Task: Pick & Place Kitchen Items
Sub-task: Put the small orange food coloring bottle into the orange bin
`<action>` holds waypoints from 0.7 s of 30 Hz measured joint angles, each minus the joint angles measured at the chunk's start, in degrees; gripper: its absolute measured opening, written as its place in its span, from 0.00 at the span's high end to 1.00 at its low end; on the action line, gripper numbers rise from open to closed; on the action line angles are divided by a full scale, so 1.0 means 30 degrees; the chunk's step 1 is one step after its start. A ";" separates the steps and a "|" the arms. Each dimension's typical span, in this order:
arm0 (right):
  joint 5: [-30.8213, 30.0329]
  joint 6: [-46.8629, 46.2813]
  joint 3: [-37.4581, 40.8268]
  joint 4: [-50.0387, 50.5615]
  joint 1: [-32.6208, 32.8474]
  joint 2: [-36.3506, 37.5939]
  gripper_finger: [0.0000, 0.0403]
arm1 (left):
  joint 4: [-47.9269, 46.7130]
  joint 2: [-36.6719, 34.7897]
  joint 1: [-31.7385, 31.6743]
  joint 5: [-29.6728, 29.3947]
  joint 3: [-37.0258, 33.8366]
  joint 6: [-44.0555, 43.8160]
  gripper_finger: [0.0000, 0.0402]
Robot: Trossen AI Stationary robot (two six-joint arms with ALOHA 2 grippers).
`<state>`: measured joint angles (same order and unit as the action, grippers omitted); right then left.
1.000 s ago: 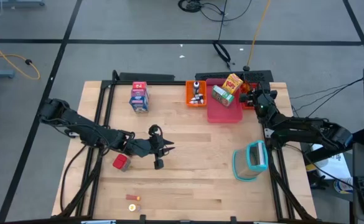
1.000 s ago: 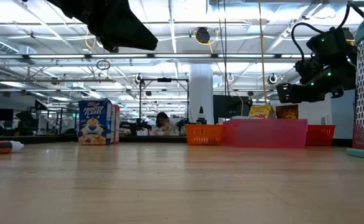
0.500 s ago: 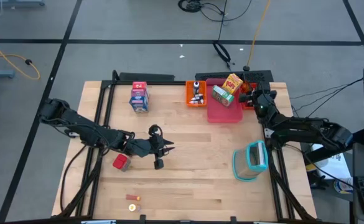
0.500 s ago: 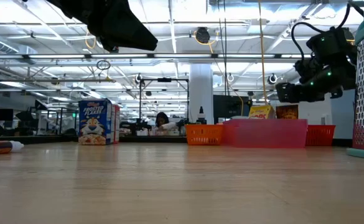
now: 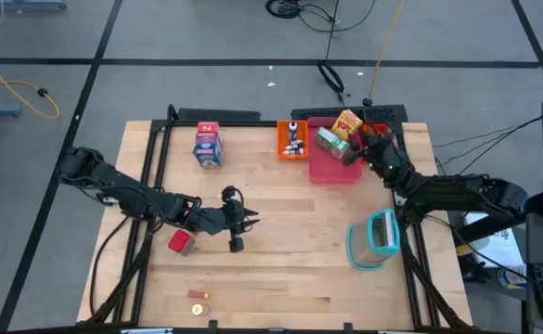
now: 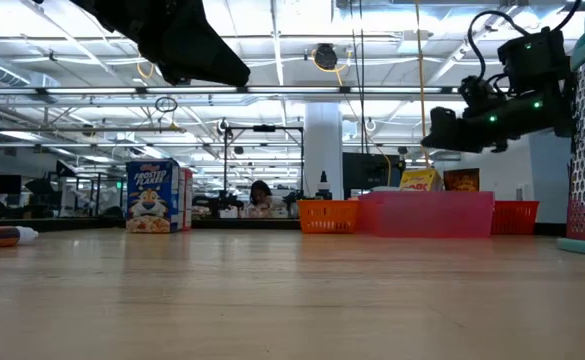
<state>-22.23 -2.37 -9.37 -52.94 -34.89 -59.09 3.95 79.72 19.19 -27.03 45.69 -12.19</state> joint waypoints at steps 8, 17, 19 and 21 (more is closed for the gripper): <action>0.4924 -0.1064 0.0000 -0.1281 0.1976 0.0021 0.57 | 0.0007 0.0000 -0.0005 -0.0007 0.0000 -0.0002 0.78; 0.8999 -0.1180 0.0000 -0.1413 0.4211 0.0021 0.58 | 0.0015 0.0000 -0.0005 -0.0007 0.0000 -0.0007 0.78; 0.9590 -0.1515 0.0000 -0.1428 0.4763 0.0021 0.58 | 0.0015 0.0000 -0.0005 -0.0007 0.0000 -0.0007 0.78; 1.0272 -0.1557 0.0000 -0.1410 0.5276 0.0021 0.58 | 0.0015 0.0000 -0.0005 -0.0007 0.0000 -0.0004 0.78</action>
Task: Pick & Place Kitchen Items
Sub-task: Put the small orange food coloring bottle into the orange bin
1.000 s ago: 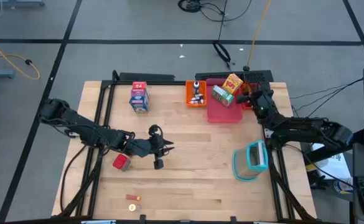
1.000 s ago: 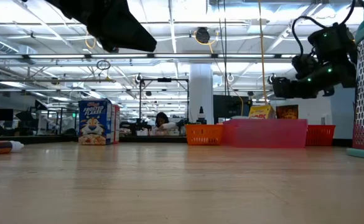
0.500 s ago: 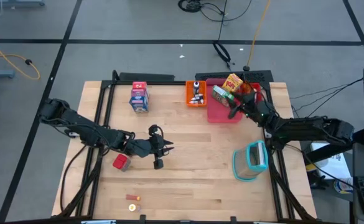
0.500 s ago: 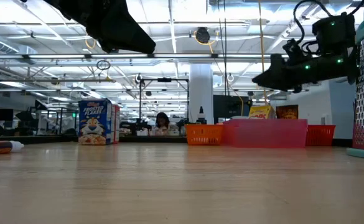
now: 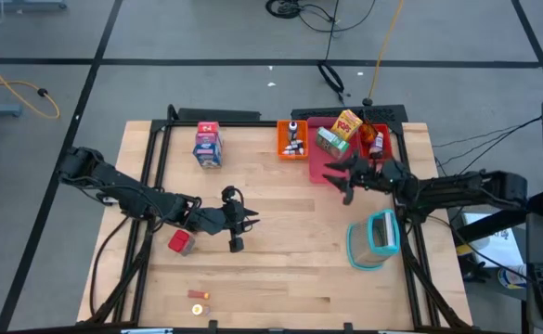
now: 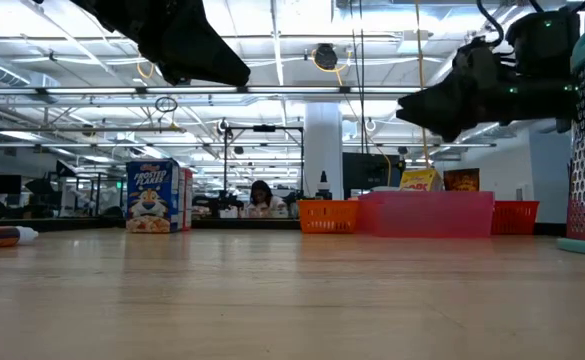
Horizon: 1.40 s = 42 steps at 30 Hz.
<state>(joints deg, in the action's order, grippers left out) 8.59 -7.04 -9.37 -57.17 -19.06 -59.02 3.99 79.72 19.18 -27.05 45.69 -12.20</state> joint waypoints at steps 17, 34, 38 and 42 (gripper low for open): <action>0.0683 0.0197 0.0000 0.0001 0.3328 -0.0003 0.58 | -0.0490 0.0000 0.0007 0.0015 0.0000 -0.0154 0.78; 0.0667 0.0581 0.0000 0.0103 0.3648 -0.0007 0.58 | -0.9436 -0.0288 0.1309 -0.2017 0.0000 -1.1201 0.78; 0.0667 0.0589 0.0000 0.0147 0.3648 -0.0007 0.58 | -1.2238 -0.0451 0.1384 -0.0642 0.0002 -1.4798 0.78; 0.0660 0.0646 0.0000 0.0147 0.3648 -0.0015 0.58 | -1.5211 -0.0609 0.1229 0.1307 0.0015 -1.7948 0.78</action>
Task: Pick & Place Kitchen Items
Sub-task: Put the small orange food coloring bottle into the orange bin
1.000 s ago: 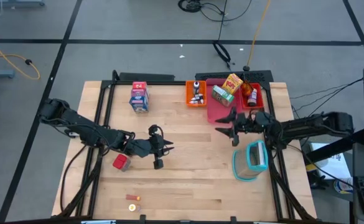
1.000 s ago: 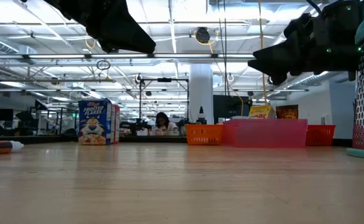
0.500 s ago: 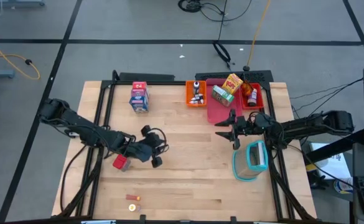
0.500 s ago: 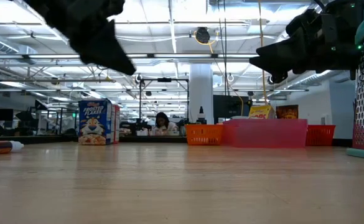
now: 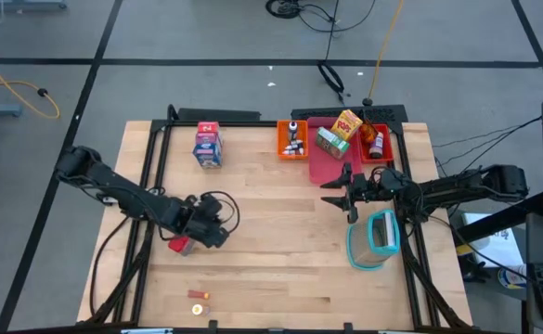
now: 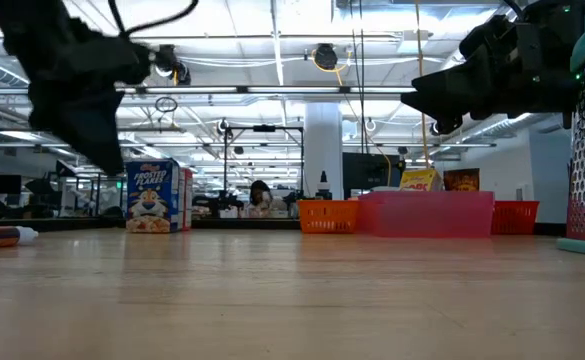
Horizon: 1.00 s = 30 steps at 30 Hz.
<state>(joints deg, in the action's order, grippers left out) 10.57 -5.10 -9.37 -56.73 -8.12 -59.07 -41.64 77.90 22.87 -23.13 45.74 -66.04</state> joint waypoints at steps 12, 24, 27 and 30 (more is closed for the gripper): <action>0.0004 0.0080 0.0000 0.0138 0.0000 0.0000 0.58 | -0.3844 0.0012 -0.1131 0.4479 -0.0007 -0.3485 0.78; 0.0003 0.0080 0.0000 0.0729 0.0000 0.0000 0.58 | -0.5714 0.0012 -0.1747 0.6291 -0.0007 -0.4490 0.78; 0.0002 0.0114 0.0000 0.0717 0.0000 0.0000 0.58 | -0.5660 0.0072 -0.1747 0.6617 -0.0010 -0.4754 0.78; 0.0004 0.0405 0.0000 0.0718 0.0000 0.0000 0.58 | -0.5598 0.0328 -0.1741 0.6765 -0.0204 -0.5029 0.78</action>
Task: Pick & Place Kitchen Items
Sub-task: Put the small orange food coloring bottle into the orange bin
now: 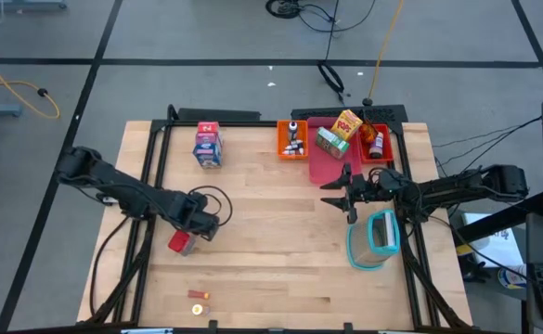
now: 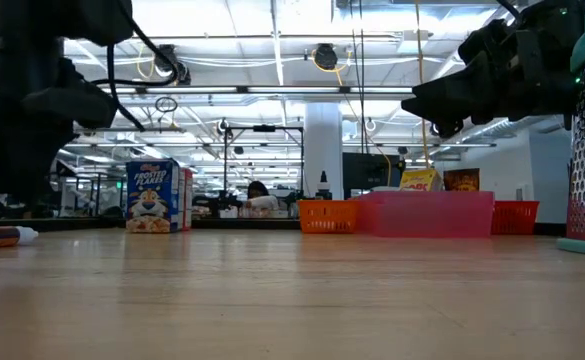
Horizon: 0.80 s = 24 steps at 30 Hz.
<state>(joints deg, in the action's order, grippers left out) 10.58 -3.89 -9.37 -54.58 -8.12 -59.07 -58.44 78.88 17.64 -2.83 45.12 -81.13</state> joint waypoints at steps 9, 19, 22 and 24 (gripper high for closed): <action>0.0000 0.0032 0.0000 -0.0106 -0.0007 0.0000 0.58 | 0.0079 0.0794 -0.0005 0.0620 -0.0387 -0.0361 0.78; -0.0004 0.0032 0.0000 -0.0128 -0.0007 0.0000 0.58 | 0.0839 0.1761 -0.0005 0.0624 -0.0394 -0.0162 0.78; -0.0004 0.0032 0.0000 -0.0135 -0.0007 0.0000 0.58 | 0.0888 0.2144 -0.0004 0.0812 -0.0386 -0.0262 0.78; -0.0004 0.0032 0.0000 -0.0135 -0.0007 0.0007 0.58 | 0.0861 0.2412 -0.0005 0.0888 -0.0379 -0.0303 0.78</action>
<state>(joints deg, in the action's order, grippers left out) 10.57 -3.79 -9.37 -54.98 -8.14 -59.05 -55.86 86.12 17.63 -0.17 43.99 -82.04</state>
